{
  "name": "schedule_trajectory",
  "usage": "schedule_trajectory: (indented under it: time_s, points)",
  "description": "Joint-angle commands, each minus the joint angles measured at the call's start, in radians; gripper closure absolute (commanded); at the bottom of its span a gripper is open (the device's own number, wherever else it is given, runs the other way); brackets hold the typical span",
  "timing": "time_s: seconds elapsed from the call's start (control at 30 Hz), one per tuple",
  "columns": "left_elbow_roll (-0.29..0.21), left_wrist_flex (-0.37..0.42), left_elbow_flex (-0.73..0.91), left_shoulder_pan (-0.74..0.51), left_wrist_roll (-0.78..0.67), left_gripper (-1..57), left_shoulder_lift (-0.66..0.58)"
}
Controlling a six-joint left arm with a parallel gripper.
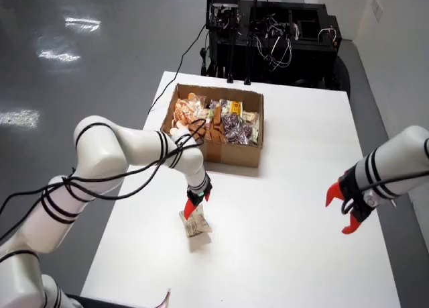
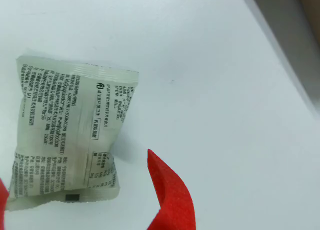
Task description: Grasp a snack and put it in the bin.
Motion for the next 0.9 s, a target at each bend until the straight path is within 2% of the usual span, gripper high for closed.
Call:
schedule_trajectory:
  time_s: [0.03, 0.9]
  points:
    - [0.0, -0.023, 0.026, -0.002, -0.012, 2.4, -0.001]
    - [0.002, -0.085, 0.114, -0.009, -0.035, 4.8, -0.005]
